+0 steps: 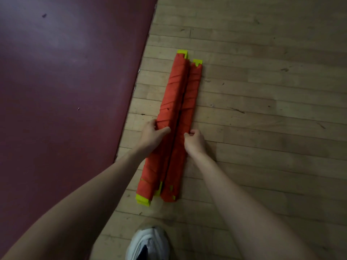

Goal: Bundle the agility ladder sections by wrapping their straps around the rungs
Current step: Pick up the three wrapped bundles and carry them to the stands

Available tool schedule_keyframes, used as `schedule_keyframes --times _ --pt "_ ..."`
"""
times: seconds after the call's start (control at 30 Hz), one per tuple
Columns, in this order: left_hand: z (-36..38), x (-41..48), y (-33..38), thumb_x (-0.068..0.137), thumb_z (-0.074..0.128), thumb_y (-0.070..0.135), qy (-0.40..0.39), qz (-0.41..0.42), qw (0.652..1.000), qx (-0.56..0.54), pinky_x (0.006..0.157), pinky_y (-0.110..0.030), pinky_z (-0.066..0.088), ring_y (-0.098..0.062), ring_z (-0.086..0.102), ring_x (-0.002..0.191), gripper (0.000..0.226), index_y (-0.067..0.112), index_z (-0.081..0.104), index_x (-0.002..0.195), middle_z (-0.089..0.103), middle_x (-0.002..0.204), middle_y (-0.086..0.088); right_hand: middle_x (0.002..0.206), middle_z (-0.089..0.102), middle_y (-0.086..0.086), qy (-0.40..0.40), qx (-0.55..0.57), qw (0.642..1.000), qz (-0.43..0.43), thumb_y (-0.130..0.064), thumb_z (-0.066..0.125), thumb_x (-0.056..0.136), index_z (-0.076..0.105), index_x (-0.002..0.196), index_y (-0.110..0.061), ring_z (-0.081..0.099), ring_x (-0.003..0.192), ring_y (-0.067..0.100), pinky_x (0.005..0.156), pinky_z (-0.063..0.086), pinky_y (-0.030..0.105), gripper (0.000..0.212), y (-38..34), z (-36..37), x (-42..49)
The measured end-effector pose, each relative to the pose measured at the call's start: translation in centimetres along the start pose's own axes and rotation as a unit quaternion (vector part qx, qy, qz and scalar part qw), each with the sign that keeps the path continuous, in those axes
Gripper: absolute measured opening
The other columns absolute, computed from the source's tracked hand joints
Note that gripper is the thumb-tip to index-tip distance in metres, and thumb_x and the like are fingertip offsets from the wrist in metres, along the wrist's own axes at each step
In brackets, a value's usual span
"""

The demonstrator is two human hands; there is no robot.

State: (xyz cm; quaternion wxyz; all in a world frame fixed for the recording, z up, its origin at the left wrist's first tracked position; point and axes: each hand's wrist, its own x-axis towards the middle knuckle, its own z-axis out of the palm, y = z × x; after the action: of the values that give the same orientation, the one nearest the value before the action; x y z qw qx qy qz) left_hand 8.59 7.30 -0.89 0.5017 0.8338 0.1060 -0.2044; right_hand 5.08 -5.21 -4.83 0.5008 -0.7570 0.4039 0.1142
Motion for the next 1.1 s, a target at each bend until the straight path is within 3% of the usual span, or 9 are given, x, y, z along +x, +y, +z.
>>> schedule_keyframes --times 0.17,0.23,0.3,0.43,0.5,0.6,0.73,0.93,1.1 --pt "0.6 0.5 -0.4 0.063 0.083 0.028 -0.045 -0.054 0.996 -0.049 0.084 -0.040 0.054 -0.023 0.065 0.096 0.058 0.019 0.050 0.109 0.065 0.105 -0.007 0.118 0.064 0.015 -0.012 0.050 0.998 0.023 -0.015 0.057 0.091 0.058 0.121 -0.005 0.060 0.110 0.032 0.095 0.048 0.042 0.032 0.3 0.3 -0.1" --pt "0.5 0.7 -0.5 0.068 0.085 0.019 -0.070 -0.077 0.991 -0.080 0.084 -0.040 0.055 -0.023 0.065 0.095 0.062 0.018 0.044 0.115 0.063 0.106 -0.008 0.121 0.064 0.012 -0.028 0.069 0.997 0.031 -0.017 0.058 0.090 0.056 0.128 -0.008 0.060 0.110 0.030 0.095 0.048 0.042 0.039 0.3 0.5 -0.3" --pt "0.4 1.0 -0.3 0.069 0.083 0.013 -0.098 -0.100 0.984 -0.106 0.083 -0.038 0.055 -0.025 0.066 0.094 0.058 0.010 0.049 0.117 0.066 0.104 -0.009 0.128 0.060 0.011 -0.054 0.114 0.991 0.041 -0.018 0.057 0.090 0.049 0.136 -0.013 0.059 0.114 0.029 0.098 0.048 0.044 0.047 0.4 0.8 -0.3" --pt "0.6 1.5 0.2 0.065 0.080 0.025 -0.157 -0.124 0.972 -0.123 0.081 -0.030 0.053 -0.024 0.068 0.099 0.055 0.005 0.065 0.114 0.072 0.105 -0.009 0.134 0.052 -0.002 -0.117 0.201 0.971 0.047 -0.026 0.047 0.098 0.040 0.143 -0.018 0.052 0.123 0.020 0.105 0.043 0.041 0.047 0.8 1.0 -1.1" --pt "1.1 1.1 0.3 0.079 0.075 0.026 -0.173 -0.129 0.966 -0.146 0.081 -0.026 0.051 -0.019 0.067 0.100 0.043 0.006 0.065 0.115 0.071 0.108 -0.008 0.135 0.053 -0.001 -0.155 0.267 0.950 0.041 -0.025 0.042 0.101 0.044 0.140 -0.016 0.055 0.118 0.015 0.097 0.049 0.031 0.040 1.1 0.4 -1.5" --pt "1.9 0.2 -0.1 0.086 0.068 0.034 -0.161 -0.136 0.955 -0.207 0.089 -0.032 0.053 -0.019 0.067 0.103 0.044 0.008 0.060 0.122 0.070 0.112 -0.008 0.131 0.054 0.000 -0.198 0.344 0.916 0.047 -0.022 0.036 0.104 0.044 0.138 -0.012 0.056 0.112 0.012 0.078 0.051 0.016 0.037 1.4 -0.9 -2.0" --pt "2.9 -0.8 0.3 0.091 0.062 0.032 -0.159 -0.129 0.947 -0.246 0.082 -0.031 0.056 -0.018 0.070 0.097 0.040 0.009 0.061 0.123 0.072 0.109 -0.008 0.132 0.059 0.005 -0.240 0.390 0.888 0.035 -0.026 0.041 0.103 0.045 0.139 -0.023 0.062 0.111 0.015 0.084 0.055 0.027 0.036 1.8 -1.9 -3.1" --pt "5.7 -2.0 3.9 0.093 0.058 0.028 -0.185 -0.126 0.940 -0.258 0.060 -0.022 0.057 -0.010 0.072 0.072 0.024 0.011 0.066 0.109 0.075 0.080 0.002 0.133 0.058 0.004 -0.194 0.413 0.889 -0.039 -0.024 0.045 0.101 0.041 0.143 -0.027 0.061 0.115 0.016 0.096 0.051 0.036 0.042 2.3 -4.9 -3.6" --pt "10.5 -2.0 8.9 0.094 0.057 0.030 -0.236 -0.094 0.929 -0.269 0.080 -0.030 0.058 -0.020 0.071 0.089 0.036 0.005 0.064 0.119 0.072 0.105 -0.011 0.133 0.058 0.009 -0.146 0.450 0.878 -0.078 -0.018 0.050 0.098 0.040 0.144 -0.019 0.061 0.115 0.019 0.094 0.052 0.032 0.046 1.7 -11.2 -1.6"
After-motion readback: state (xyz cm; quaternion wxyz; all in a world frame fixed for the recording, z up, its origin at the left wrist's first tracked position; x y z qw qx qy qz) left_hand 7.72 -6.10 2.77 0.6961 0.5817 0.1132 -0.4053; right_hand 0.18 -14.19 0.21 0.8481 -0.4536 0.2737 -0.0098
